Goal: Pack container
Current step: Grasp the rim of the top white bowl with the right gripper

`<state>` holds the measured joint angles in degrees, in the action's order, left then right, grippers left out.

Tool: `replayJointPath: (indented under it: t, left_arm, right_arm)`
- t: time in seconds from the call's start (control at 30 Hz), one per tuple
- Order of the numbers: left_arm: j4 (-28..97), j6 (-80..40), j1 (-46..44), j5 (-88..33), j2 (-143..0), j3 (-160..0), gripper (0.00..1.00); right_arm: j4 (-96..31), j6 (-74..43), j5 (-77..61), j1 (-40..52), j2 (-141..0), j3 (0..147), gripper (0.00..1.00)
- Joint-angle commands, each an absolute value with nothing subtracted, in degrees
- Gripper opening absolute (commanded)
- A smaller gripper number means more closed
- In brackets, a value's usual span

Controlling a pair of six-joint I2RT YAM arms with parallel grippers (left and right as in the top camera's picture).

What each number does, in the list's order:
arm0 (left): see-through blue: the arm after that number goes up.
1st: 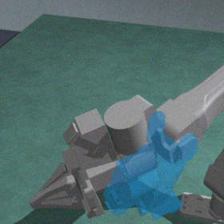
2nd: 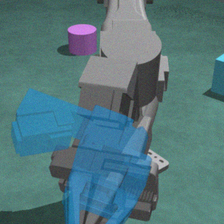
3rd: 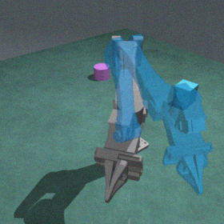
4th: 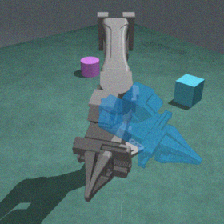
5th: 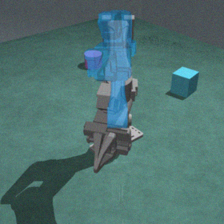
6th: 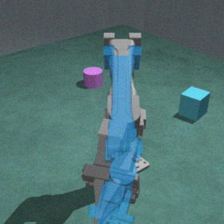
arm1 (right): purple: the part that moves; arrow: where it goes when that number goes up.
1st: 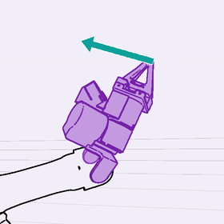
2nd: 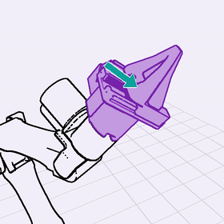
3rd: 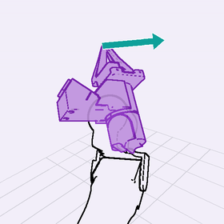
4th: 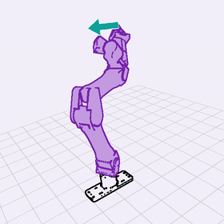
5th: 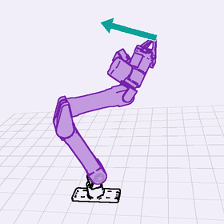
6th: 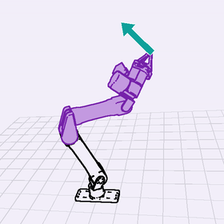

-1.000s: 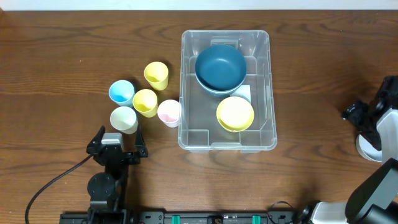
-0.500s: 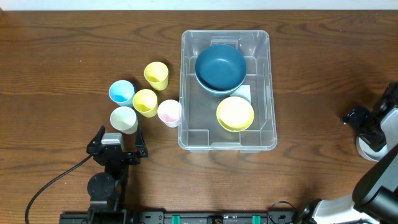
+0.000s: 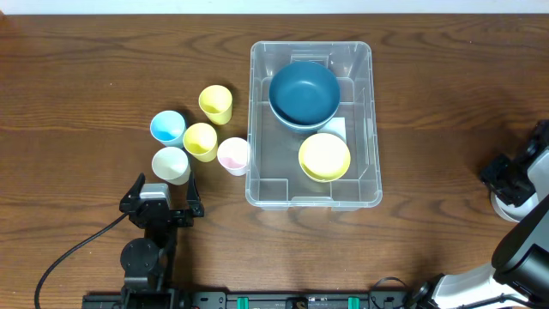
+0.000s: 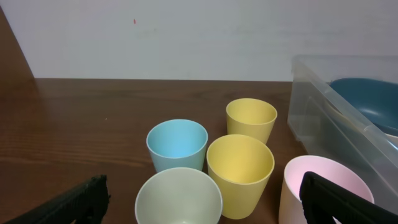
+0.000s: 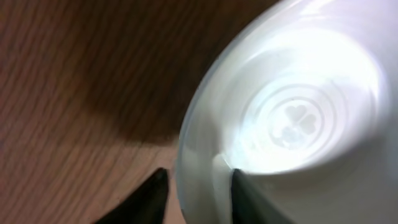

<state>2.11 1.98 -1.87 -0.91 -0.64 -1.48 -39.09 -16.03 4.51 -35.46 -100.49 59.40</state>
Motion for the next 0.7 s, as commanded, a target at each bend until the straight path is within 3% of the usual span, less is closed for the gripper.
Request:
replayJointPath:
  t: [0.0,0.13,0.47,0.67]
  left_arm:
    - [4.0,2.8,-1.7,-0.9,-0.6,-0.2,0.98]
    - [4.0,2.8,-1.7,-0.9,-0.6,-0.2,0.98]
    - [4.0,2.8,-1.7,-0.9,-0.6,-0.2,0.98]
    - [4.0,2.8,-1.7,-0.9,-0.6,-0.2,0.98]
  right_arm:
    - [-39.0,-16.3,4.4,-36.0,-100.4,59.1,0.21]
    - [-38.9,-16.9,4.4,-36.0,-100.4,59.2,0.01]
    - [-39.8,-18.6,-4.9,-36.0,-99.8,62.0,0.01]
    - [-38.8,-18.6,-34.0,-35.6,-94.5,66.3,0.01]
